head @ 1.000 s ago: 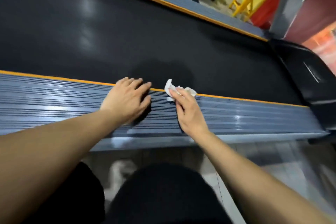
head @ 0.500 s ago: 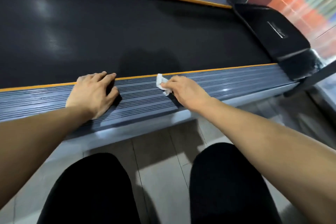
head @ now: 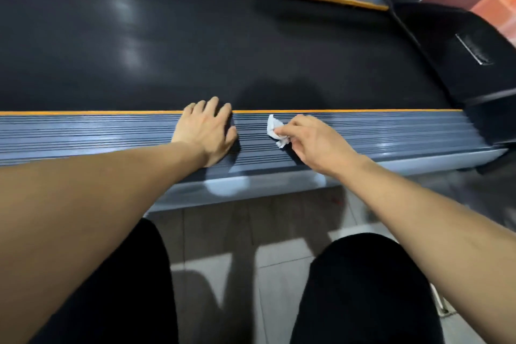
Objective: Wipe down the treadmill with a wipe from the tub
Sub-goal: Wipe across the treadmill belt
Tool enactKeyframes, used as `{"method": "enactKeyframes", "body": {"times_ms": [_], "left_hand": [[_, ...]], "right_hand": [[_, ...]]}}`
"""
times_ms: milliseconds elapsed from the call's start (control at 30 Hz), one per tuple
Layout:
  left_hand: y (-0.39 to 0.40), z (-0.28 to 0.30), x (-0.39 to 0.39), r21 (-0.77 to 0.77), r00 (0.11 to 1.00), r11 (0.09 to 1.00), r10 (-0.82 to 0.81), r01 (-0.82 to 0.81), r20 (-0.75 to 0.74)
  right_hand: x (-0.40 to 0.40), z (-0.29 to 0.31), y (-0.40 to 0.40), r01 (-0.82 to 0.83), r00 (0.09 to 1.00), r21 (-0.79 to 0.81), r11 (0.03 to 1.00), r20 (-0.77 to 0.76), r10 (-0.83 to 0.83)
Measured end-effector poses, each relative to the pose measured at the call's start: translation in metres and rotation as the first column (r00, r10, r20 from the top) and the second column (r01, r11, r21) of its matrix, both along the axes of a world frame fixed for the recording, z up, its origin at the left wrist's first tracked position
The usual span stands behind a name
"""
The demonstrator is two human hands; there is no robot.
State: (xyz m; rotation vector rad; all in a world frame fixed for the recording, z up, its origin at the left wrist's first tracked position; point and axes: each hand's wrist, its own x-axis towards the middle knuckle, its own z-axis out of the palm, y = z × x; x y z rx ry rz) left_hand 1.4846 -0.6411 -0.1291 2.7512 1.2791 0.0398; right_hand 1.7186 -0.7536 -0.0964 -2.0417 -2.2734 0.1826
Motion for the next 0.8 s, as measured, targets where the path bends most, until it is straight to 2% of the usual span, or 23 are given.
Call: {"method": "enactKeyframes", "body": {"times_ms": [100,333,533,800], "left_hand": [[-0.013,0.005,0.067,0.009,0.997,0.997,-0.078,0.078,0.015],[-0.014,0.000,0.212,0.056,0.992,0.991,-0.125,0.124,0.017],[-0.004,-0.003,0.334,0.030,0.996,0.996,-0.085,0.084,0.011],[0.037,-0.019,0.467,0.040,0.996,0.995,-0.087,0.086,0.014]], "right_hand": [[0.058,-0.002,-0.001,0.064,0.997,0.064,0.996,-0.045,-0.061],[0.204,-0.016,0.003,0.226,0.970,0.225,0.948,-0.146,-0.197],[0.329,-0.013,0.013,0.383,0.918,0.313,0.869,-0.236,-0.319],[0.456,-0.040,0.064,0.447,0.869,0.410,0.795,-0.409,-0.278]]}}
